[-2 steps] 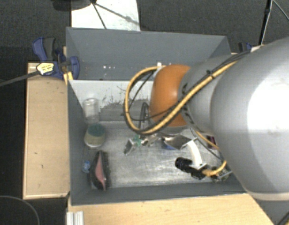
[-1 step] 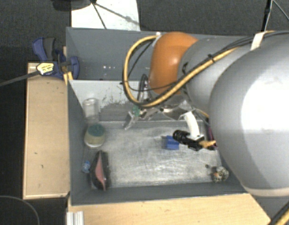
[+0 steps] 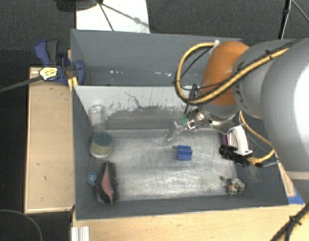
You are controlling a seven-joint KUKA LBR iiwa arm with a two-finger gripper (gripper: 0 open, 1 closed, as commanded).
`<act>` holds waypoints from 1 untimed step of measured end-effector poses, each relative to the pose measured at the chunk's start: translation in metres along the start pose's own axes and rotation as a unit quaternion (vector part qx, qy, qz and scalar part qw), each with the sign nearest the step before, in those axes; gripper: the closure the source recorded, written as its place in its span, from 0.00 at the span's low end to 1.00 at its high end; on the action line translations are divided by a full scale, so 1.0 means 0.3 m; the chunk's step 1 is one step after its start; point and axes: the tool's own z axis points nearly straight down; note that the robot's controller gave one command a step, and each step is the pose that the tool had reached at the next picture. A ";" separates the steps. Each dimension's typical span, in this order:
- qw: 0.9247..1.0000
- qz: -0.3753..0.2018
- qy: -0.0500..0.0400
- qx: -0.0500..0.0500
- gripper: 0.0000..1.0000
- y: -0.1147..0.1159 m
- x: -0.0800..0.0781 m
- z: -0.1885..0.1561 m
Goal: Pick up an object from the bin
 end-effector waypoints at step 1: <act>0.985 0.171 0.002 -0.003 0.00 -0.122 -0.015 0.288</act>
Offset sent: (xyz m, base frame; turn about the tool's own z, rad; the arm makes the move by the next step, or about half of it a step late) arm -0.0343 -0.0171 -0.0889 0.3476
